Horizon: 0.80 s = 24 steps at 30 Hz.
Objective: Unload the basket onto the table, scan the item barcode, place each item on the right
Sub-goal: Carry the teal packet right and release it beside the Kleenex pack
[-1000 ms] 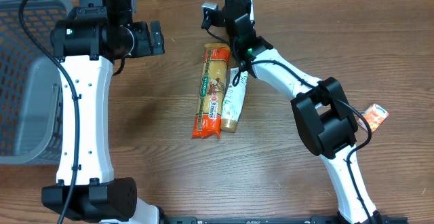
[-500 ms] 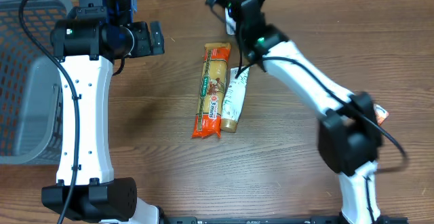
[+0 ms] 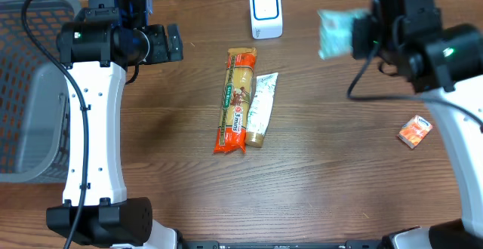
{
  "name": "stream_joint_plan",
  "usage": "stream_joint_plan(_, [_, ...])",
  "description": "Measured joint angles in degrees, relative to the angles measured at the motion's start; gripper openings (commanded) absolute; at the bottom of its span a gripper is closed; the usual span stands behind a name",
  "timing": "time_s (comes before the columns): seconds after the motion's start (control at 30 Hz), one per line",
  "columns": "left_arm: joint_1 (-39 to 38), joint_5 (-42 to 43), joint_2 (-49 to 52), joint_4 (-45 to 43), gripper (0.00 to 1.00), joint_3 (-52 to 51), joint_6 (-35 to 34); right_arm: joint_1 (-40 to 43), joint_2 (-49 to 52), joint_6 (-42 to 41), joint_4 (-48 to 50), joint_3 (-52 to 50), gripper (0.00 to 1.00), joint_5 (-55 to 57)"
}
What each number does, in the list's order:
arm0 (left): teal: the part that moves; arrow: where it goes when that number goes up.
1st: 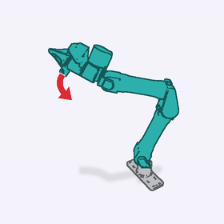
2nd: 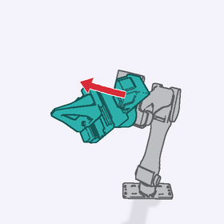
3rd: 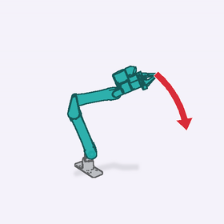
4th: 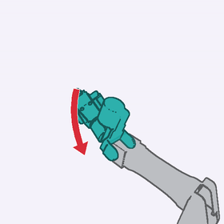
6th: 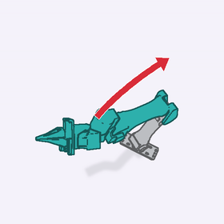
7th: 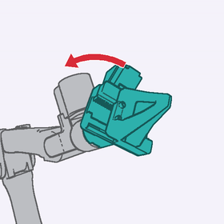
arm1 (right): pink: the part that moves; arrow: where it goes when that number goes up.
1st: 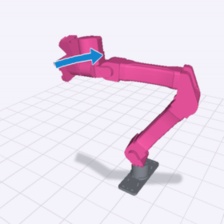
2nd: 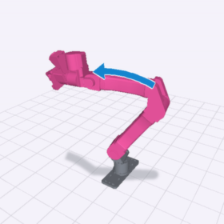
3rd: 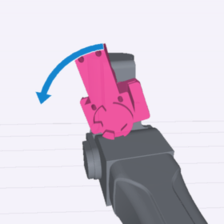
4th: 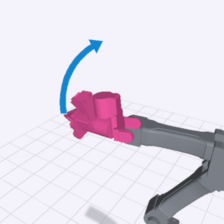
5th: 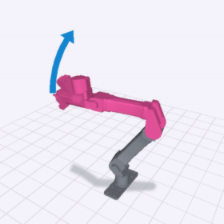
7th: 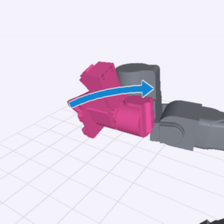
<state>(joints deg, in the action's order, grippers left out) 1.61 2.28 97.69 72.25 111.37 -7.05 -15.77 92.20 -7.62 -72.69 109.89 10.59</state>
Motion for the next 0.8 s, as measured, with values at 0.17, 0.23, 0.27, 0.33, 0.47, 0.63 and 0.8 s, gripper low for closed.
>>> stream_joint_plan(0.17, [0.0, 0.0, 0.0, 0.0, 1.00, 0.0, 0.0, 9.4, 1.1, -8.8, -1.7, -9.7, 0.04, -3.8])
stream_joint_plan(0.23, [0.0, 0.0, 0.0, 0.0, 1.00, 0.0, 0.0, 12.8, 1.3, -10.3, 1.4, -15.5, 0.04, -5.4])
stream_joint_plan(0.27, [0.0, 0.0, 0.0, 0.0, 1.00, 0.0, 0.0, 14.8, 1.4, -11.1, 3.7, -19.2, 0.04, -6.4])
stream_joint_plan(0.33, [0.0, 0.0, 0.0, 0.0, 1.00, 0.0, 0.0, 17.7, 1.6, -11.8, 7.5, -25.0, 0.04, -7.7])
stream_joint_plan(0.47, [0.0, 0.0, 0.0, 0.0, 1.00, 0.0, 0.0, 23.1, 2.1, -12.3, 17.0, -36.5, 0.07, -9.6])
stream_joint_plan(0.63, [0.0, 0.0, 0.0, 0.0, 1.00, 0.0, 0.0, 27.6, 2.1, -13.3, 23.4, -46.5, 0.25, -10.4])
stream_joint_plan(0.8, [0.0, 0.0, 0.0, 0.0, 1.00, 0.0, 0.0, 30.1, 2.1, -13.4, 20.7, -47.6, 0.60, -10.6])
